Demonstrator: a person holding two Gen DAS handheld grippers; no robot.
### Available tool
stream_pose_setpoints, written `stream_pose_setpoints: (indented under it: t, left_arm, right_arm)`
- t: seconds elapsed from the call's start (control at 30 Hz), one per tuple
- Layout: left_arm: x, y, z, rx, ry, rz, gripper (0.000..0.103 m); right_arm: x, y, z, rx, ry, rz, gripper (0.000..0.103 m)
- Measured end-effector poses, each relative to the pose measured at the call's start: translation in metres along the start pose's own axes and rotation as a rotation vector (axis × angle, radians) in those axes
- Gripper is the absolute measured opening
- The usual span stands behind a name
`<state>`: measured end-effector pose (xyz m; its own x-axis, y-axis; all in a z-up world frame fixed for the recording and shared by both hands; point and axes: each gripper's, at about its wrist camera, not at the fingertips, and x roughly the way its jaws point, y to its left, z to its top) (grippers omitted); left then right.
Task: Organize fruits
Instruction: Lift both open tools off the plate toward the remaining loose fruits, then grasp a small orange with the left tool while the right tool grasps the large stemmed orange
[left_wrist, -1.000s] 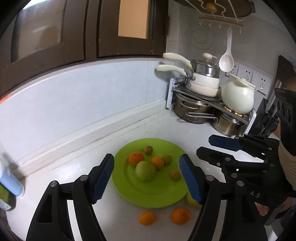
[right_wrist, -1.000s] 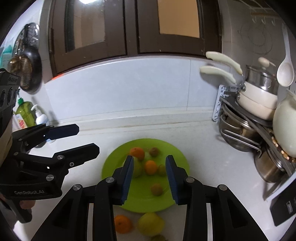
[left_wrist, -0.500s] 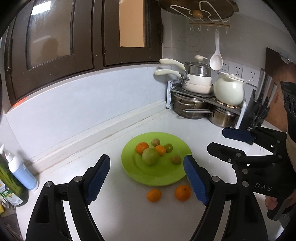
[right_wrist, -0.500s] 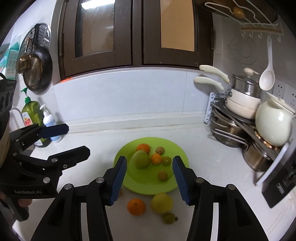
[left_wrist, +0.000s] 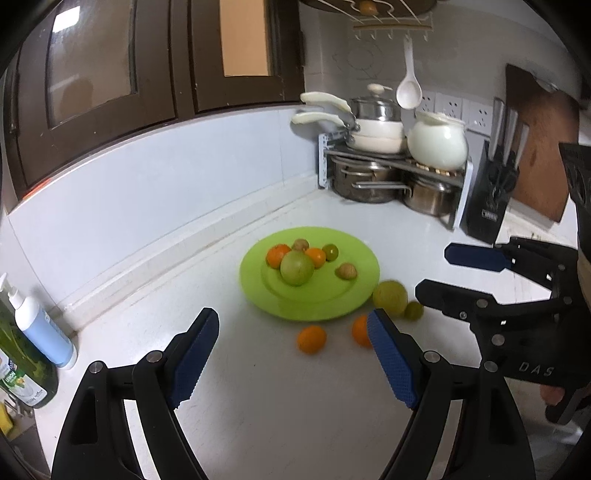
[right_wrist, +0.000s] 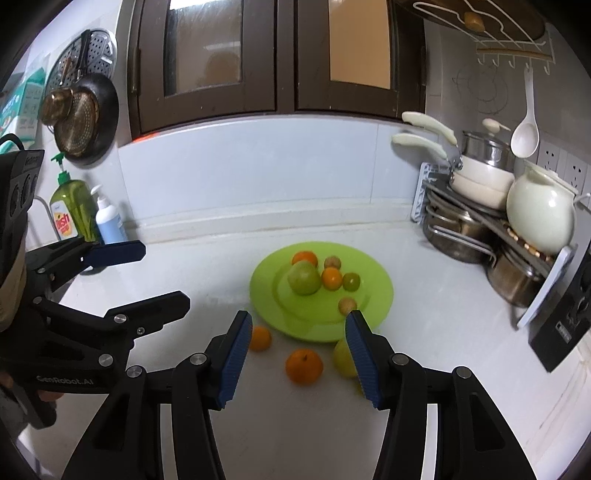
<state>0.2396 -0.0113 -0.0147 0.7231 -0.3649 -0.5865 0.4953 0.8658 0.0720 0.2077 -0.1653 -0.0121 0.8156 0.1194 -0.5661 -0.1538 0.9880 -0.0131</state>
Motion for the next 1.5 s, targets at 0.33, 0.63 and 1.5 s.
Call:
stream_pose_setpoints:
  t: [0.33, 0.63, 1.5]
  left_arm:
    - [0.02, 0.006, -0.021, 0.085, 0.022, -0.033, 0.082]
    - [0.055, 0.002, -0.039, 0.18, 0.045, -0.107, 0.08]
    - [0.138, -0.001, -0.037, 0.186, 0.164, -0.243, 0.046]
  right_arm:
    - [0.021, 0.013, -0.028, 0.017, 0.081, -0.026, 0.053]
    - [0.048, 0.01, -0.048, 0.055, 0.157, -0.05, 0.053]
    - [0.114, -0.009, -0.057, 0.085, 0.244, -0.018, 0.053]
